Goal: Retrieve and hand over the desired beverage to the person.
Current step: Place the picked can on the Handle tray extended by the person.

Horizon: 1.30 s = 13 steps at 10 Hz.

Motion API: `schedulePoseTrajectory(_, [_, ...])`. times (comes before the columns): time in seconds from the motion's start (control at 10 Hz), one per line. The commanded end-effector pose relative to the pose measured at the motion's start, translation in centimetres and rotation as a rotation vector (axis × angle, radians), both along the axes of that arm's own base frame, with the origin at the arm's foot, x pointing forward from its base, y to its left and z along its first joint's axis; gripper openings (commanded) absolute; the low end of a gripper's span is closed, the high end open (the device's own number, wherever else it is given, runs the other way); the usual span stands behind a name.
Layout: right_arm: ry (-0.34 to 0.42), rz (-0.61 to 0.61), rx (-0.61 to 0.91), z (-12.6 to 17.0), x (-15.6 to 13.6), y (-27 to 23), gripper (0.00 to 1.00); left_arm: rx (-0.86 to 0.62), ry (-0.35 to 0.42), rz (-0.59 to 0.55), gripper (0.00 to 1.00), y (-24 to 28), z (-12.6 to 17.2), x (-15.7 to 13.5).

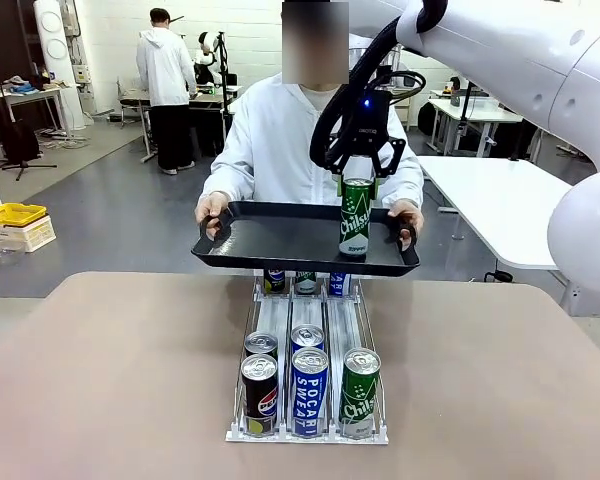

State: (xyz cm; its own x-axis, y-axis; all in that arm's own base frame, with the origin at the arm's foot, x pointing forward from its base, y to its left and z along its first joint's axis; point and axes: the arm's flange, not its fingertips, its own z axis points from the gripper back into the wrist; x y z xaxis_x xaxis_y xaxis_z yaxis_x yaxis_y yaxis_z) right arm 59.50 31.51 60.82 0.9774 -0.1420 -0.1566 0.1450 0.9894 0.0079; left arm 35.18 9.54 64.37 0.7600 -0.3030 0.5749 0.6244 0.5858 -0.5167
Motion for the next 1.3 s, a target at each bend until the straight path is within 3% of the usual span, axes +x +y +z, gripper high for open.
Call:
schedulePoseTrajectory(0.0, [-0.001,0.029,-0.016,1.2,1.7,0.4,1.00,-0.017,-0.015,-0.015,1.00,0.1,0.2,0.0])
schedulePoseTrajectory(0.6, [-0.049,0.041,0.000,3.0,0.4,0.0,1.00,-0.017,-0.015,-0.015,1.00,0.1,0.2,0.0])
schedulePoseTrajectory(0.8, [-0.176,0.100,0.062,7.5,-4.2,-1.3,1.00,-0.017,-0.015,-0.015,1.00,0.1,0.2,0.0])
schedulePoseTrajectory(0.9, [-0.258,0.176,0.106,9.8,-8.2,-2.4,1.00,-0.017,-0.015,-0.015,1.00,0.1,0.2,0.0])
schedulePoseTrajectory(1.2, [-0.410,0.387,0.193,11.3,-16.7,-7.7,1.00,-0.017,-0.015,-0.015,1.00,0.1,0.2,0.0])
